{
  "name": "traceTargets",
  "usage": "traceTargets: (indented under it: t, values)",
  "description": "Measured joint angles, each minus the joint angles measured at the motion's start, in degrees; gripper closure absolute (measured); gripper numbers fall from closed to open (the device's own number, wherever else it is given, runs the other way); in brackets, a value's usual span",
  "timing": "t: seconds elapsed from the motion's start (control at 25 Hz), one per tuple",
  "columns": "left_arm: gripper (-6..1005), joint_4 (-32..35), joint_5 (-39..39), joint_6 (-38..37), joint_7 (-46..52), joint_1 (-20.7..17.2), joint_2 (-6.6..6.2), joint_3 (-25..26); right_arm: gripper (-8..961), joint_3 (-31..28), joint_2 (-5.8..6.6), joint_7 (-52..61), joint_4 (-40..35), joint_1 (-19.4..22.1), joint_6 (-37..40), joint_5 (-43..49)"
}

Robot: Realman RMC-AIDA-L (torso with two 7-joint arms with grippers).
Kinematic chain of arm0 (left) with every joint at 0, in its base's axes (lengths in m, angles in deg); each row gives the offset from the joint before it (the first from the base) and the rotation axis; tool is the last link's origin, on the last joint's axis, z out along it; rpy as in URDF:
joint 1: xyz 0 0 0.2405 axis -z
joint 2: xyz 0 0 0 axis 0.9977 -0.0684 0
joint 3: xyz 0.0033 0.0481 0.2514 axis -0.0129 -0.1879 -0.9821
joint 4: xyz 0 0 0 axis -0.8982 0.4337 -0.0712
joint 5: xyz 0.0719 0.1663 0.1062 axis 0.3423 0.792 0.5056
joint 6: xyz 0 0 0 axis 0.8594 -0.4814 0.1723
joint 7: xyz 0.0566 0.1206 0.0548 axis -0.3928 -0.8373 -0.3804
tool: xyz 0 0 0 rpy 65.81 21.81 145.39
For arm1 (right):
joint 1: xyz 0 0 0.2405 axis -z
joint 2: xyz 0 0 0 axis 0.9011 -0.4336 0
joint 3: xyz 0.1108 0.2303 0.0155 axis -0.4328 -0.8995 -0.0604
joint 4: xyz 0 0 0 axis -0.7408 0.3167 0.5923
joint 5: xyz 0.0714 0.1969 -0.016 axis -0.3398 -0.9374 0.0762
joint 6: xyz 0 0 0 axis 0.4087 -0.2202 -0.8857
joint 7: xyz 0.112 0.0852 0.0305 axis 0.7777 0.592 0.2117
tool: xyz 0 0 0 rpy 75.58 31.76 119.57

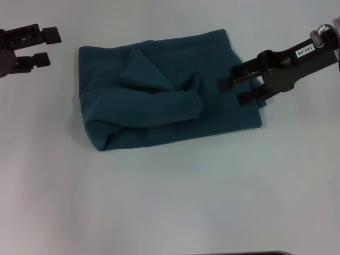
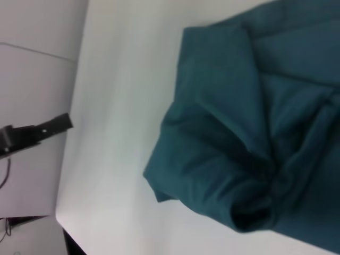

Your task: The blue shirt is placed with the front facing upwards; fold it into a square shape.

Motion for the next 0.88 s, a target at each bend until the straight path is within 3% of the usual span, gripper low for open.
traceTargets:
  t: [0.2,0.56,0.88]
  values:
    - [51,0.0,0.0,0.3,-1.2,0.1,0.03,0.0,22,0.7,-0.36,3.9,0.5,0.2,-1.0,2.2]
    - [51,-0.7,-0.4,0.8,-1.9,0.9,0.35,0.1,23,-1.3,-1.32,6.2,7.3,0.7,-14.0,-3.2]
    - [50,-1.5,-0.5,1.3,-2.0,1.1,0.86,0.6,22,5.9,-3.06,6.0,8.5,-2.1,-21.0,-1.4]
